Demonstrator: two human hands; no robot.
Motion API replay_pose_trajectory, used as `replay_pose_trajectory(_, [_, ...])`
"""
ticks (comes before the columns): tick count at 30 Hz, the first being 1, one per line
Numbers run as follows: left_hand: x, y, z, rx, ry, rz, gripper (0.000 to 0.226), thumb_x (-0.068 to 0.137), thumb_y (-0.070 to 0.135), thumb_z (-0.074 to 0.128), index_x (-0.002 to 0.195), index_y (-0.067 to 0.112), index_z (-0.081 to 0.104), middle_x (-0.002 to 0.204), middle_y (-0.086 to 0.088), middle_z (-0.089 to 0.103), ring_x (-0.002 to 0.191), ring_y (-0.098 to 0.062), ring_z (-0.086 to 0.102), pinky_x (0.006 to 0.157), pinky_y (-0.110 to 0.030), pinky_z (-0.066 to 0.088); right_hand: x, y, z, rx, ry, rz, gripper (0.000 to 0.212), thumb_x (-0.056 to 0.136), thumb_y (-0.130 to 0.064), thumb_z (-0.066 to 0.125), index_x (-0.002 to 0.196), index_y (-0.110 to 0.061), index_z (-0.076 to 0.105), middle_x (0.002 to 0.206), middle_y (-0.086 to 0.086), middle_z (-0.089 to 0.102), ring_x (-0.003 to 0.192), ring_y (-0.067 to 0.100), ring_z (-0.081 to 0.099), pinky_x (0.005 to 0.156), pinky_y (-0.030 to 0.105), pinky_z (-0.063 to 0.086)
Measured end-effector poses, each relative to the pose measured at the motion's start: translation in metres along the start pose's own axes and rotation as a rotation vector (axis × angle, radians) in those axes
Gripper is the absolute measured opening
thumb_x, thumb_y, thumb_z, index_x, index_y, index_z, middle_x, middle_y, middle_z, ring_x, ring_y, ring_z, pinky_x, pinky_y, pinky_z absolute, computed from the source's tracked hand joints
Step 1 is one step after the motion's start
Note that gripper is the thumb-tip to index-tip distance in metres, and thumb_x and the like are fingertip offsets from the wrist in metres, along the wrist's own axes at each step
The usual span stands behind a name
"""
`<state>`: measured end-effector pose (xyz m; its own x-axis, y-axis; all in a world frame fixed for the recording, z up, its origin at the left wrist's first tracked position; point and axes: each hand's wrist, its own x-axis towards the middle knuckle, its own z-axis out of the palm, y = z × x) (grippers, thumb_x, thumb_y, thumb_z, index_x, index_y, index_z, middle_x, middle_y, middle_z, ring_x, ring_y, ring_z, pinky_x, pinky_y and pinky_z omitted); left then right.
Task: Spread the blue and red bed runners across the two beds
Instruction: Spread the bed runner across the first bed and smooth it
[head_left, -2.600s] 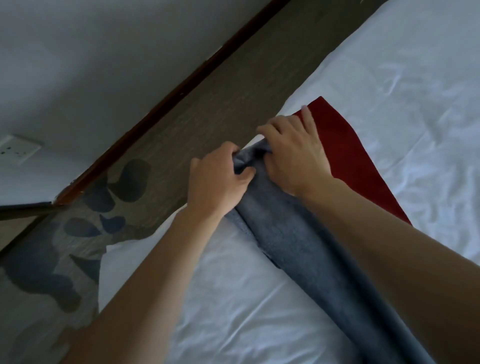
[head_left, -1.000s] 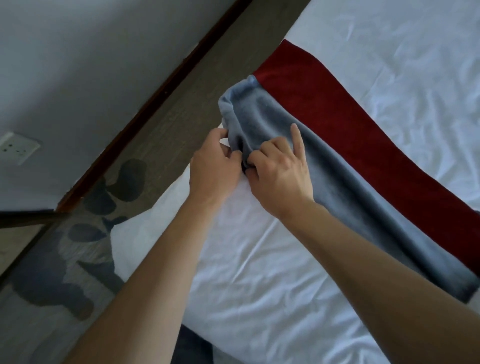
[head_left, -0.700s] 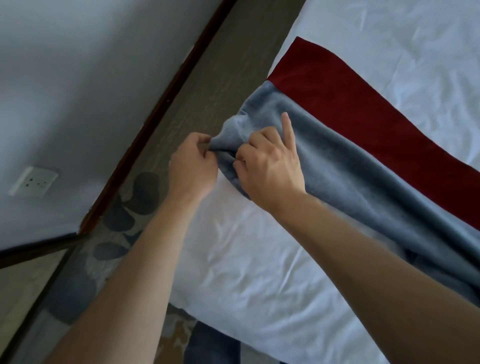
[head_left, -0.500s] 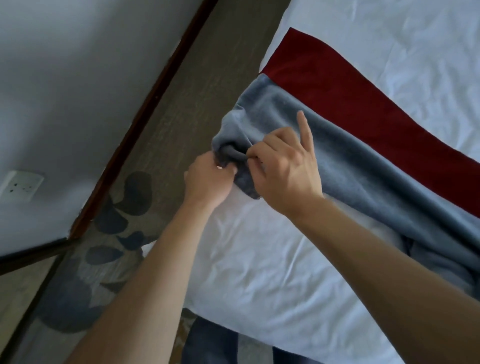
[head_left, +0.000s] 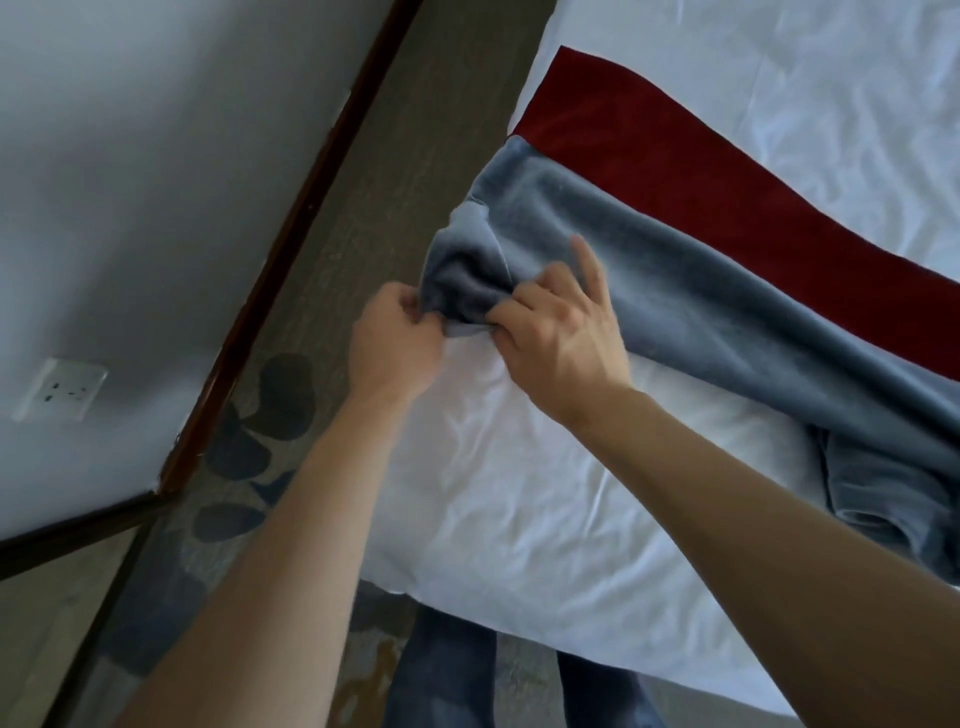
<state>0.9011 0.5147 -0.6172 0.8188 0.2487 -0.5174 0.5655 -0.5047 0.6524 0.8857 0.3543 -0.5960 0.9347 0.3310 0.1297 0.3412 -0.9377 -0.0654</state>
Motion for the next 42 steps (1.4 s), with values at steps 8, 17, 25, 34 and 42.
replay_pose_trajectory(8, [-0.012, 0.004, -0.031, 0.246, 0.279, 0.369, 0.023, 0.086, 0.021, 0.069, 0.107, 0.02, 0.061, 0.098, 0.009, 0.065, 0.095, -0.014, 0.061, 0.095, -0.042, 0.041, 0.002, -0.038, 0.004, 0.158, -0.02, -0.05, 0.014, 0.087, -0.007, 0.06, 0.083, -0.014, 0.071, 0.075, 0.003, 0.067, 0.093, 0.027, 0.062, 0.12, 0.056, 0.021])
replay_pose_trajectory(17, [-0.067, 0.036, 0.079, 0.561, -0.012, 0.883, 0.009, 0.083, 0.031, 0.068, 0.089, 0.025, 0.067, 0.087, 0.008, 0.063, 0.086, -0.018, 0.055, 0.08, -0.033, 0.03, -0.117, 0.073, -0.014, 0.036, 0.104, 0.228, 0.014, 0.083, -0.004, 0.065, 0.085, -0.015, 0.072, 0.081, 0.001, 0.065, 0.078, 0.028, 0.059, 0.086, 0.039, 0.039])
replay_pose_trajectory(25, [-0.066, 0.041, 0.101, 0.787, 0.118, 0.941, 0.011, 0.09, 0.02, 0.061, 0.091, 0.025, 0.07, 0.085, 0.006, 0.065, 0.089, -0.024, 0.053, 0.079, -0.04, 0.028, -0.135, 0.123, -0.009, -0.031, 0.051, 0.339, 0.033, 0.085, -0.01, 0.062, 0.117, -0.013, 0.069, 0.11, 0.002, 0.067, 0.108, 0.026, 0.056, 0.12, 0.054, 0.02])
replay_pose_trajectory(34, [-0.066, 0.047, 0.092, 0.863, 0.188, 0.87, 0.007, 0.086, 0.019, 0.062, 0.09, 0.022, 0.067, 0.087, 0.002, 0.066, 0.091, -0.027, 0.053, 0.079, -0.041, 0.026, -0.146, 0.16, -0.015, -0.031, 0.06, 0.336, 0.02, 0.088, -0.008, 0.061, 0.1, -0.015, 0.075, 0.091, 0.004, 0.068, 0.089, 0.029, 0.059, 0.114, 0.051, 0.03])
replay_pose_trajectory(42, [-0.105, 0.075, 0.176, 0.778, 0.125, 0.959, 0.006, 0.09, 0.025, 0.061, 0.089, 0.023, 0.066, 0.084, 0.005, 0.066, 0.084, -0.023, 0.053, 0.078, -0.037, 0.026, -0.152, 0.176, -0.03, 0.023, 0.012, 0.298, 0.021, 0.086, -0.004, 0.059, 0.098, -0.013, 0.073, 0.09, 0.006, 0.068, 0.091, 0.03, 0.06, 0.112, 0.048, 0.032])
